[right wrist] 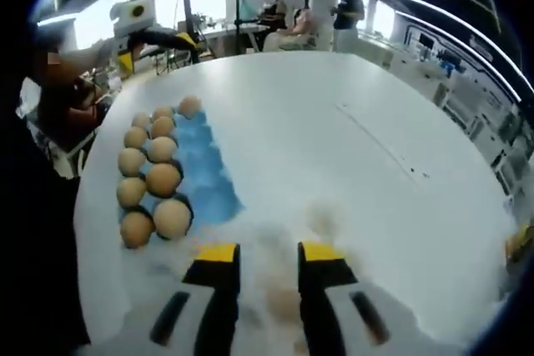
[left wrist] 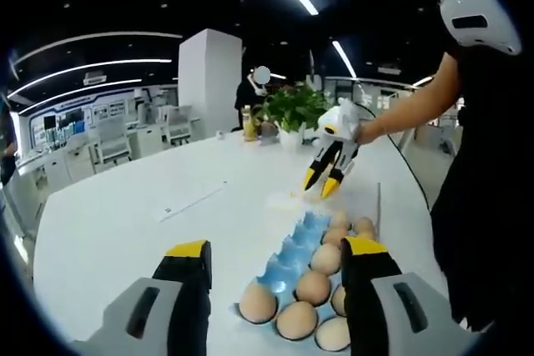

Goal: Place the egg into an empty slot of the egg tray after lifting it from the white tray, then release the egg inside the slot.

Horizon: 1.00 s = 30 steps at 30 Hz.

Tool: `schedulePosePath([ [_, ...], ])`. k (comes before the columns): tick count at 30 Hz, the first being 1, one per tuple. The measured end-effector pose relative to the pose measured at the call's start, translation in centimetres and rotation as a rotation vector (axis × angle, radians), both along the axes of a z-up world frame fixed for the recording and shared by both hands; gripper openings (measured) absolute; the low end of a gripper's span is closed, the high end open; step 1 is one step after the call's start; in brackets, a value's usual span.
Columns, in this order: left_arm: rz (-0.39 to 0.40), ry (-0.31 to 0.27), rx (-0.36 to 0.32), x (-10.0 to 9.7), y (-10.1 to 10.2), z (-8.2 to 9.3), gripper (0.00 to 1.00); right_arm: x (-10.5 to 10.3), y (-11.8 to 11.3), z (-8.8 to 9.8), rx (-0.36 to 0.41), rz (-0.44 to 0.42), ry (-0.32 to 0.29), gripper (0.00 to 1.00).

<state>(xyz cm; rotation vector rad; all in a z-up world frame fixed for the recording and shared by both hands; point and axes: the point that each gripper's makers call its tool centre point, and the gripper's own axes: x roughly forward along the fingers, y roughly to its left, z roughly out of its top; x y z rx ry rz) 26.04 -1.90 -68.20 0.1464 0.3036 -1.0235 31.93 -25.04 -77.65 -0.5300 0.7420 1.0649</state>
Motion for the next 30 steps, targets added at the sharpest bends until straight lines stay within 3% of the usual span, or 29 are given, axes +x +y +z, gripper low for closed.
schedulePosePath([
  [4,0.004,0.001,0.002,0.0,0.1,0.0,0.64,0.5,-2.3,0.0,-0.052,-0.018,-0.03,0.27],
  [10,-0.002,0.005,0.002,-0.2,0.0,-0.1,0.63,0.1,-4.6,-1.2,-0.141,-0.003,0.005,0.28],
  [16,0.0,0.003,0.003,-0.1,0.0,0.0,0.62,0.0,-3.9,-1.6,-0.188,0.076,0.027,0.27],
  [19,-0.004,0.003,0.007,-0.1,-0.1,-0.1,0.62,0.0,-4.0,-1.8,-0.209,0.067,0.106,0.27],
  [22,-0.003,0.001,0.005,0.0,-0.1,0.0,0.62,0.0,-4.0,-2.0,-0.271,0.126,0.116,0.27],
  [25,0.003,-0.001,0.002,0.1,0.0,0.1,0.62,0.1,-3.9,-2.1,-0.29,0.086,0.141,0.26],
  [30,0.003,-0.001,0.0,-0.1,-0.1,0.1,0.62,-0.3,-4.2,-1.7,-0.259,0.078,0.076,0.24],
])
